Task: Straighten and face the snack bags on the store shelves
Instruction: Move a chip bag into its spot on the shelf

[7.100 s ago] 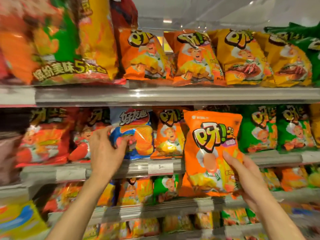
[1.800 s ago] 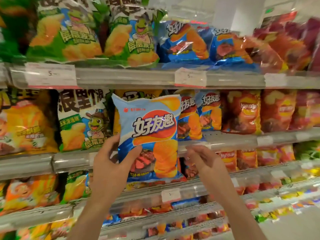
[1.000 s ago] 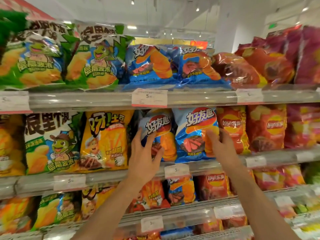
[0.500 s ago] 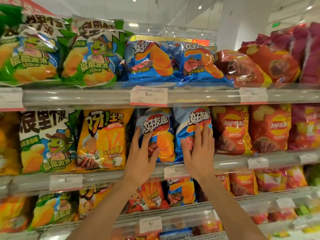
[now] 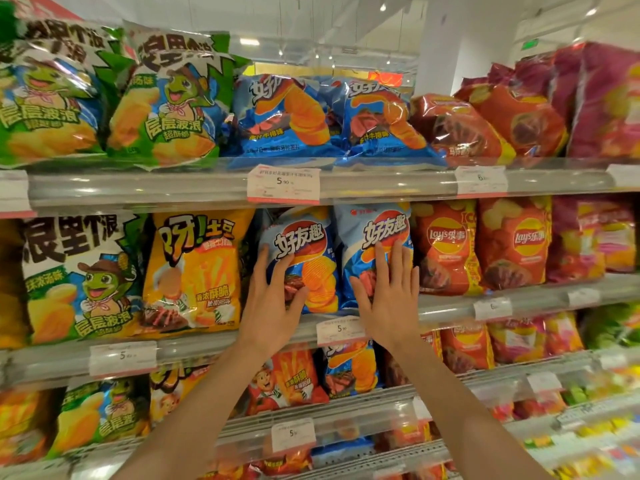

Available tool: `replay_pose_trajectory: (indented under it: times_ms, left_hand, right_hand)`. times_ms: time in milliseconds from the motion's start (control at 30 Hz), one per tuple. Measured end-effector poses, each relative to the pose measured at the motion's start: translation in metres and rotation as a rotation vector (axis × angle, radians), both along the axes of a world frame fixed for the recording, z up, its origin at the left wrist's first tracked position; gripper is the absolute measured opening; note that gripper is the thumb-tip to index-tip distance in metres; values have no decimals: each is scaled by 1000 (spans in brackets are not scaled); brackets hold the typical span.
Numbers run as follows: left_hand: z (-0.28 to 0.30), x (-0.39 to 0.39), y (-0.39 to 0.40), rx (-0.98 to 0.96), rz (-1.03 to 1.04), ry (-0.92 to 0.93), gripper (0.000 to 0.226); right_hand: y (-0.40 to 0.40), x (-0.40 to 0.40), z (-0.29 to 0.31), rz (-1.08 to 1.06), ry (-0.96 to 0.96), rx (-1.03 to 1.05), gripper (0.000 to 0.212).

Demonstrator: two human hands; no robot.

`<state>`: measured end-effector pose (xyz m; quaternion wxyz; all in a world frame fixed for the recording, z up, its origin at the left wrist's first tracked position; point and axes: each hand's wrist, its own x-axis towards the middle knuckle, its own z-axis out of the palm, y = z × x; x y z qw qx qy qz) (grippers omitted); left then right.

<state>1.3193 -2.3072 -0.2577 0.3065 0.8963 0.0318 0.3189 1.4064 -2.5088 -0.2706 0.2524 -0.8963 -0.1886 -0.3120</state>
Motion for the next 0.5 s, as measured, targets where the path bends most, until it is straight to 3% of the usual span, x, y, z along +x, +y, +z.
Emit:
replay_pose_trajectory:
  times_ms: [133, 367, 500]
  left_hand:
    - [11, -11, 0, -29, 7, -24, 57]
    - [34, -55, 21, -191, -117, -169, 35]
    - [34, -90, 54, -228, -60, -213, 23]
  right_hand:
    - [-13, -9, 18, 95, 51, 96, 74]
    - [-18, -36, 44, 161, 51, 321, 36]
    - [1, -60, 46, 298, 227, 521, 28]
